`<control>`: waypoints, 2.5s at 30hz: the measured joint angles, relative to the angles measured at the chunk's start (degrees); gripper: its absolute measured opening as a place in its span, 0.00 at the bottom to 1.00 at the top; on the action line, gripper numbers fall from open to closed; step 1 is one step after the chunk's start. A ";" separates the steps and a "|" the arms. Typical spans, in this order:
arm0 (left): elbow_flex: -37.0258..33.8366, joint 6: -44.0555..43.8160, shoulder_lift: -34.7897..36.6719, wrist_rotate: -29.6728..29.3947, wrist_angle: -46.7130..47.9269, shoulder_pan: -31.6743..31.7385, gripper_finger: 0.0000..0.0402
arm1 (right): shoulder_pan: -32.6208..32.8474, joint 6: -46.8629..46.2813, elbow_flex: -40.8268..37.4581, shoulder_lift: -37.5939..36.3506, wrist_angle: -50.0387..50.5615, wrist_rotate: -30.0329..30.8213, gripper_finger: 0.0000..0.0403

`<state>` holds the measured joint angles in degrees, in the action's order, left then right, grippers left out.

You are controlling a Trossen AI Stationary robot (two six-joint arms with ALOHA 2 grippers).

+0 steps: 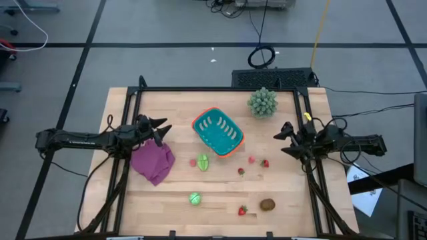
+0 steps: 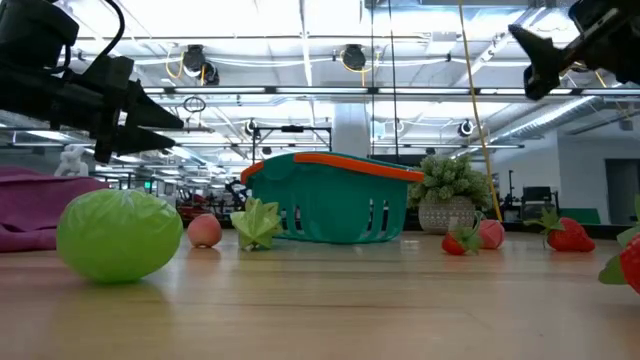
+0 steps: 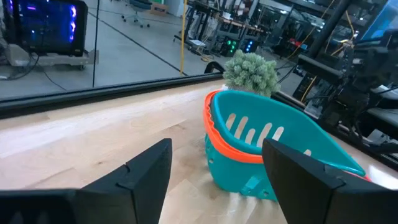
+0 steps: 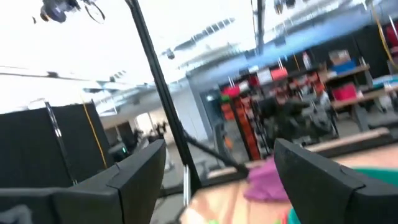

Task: Pick and placing Produce into tupperware
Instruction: Put the top right red strawberry into the blue basket

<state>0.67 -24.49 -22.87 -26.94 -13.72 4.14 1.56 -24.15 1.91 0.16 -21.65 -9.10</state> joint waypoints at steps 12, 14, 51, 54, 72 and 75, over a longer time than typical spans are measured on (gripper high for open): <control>0.35 -10.72 0.00 8.11 -0.17 -0.34 0.63 | 0.02 0.58 0.04 8.03 -3.06 6.40 0.72; 2.12 -10.68 -0.01 13.80 -0.18 -1.42 0.63 | 0.02 0.24 0.95 12.21 -6.22 6.29 0.72; 46.49 -27.16 -25.82 2.51 65.83 -16.37 0.63 | 1.44 -19.36 60.43 60.22 100.69 16.69 0.72; 46.48 -29.33 -27.32 3.62 67.34 -16.37 0.63 | 2.41 -21.40 57.11 60.20 97.28 15.24 0.72; 46.47 -30.27 -29.76 5.61 67.58 -16.35 0.63 | 12.10 -37.35 32.77 59.77 59.47 8.40 0.72; 46.47 -30.26 -29.75 5.38 67.54 -16.35 0.63 | 12.66 -38.76 31.77 59.76 59.08 8.79 0.72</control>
<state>47.13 -54.75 -52.62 -21.56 53.82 -12.21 14.22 -62.91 33.68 59.92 37.43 -0.31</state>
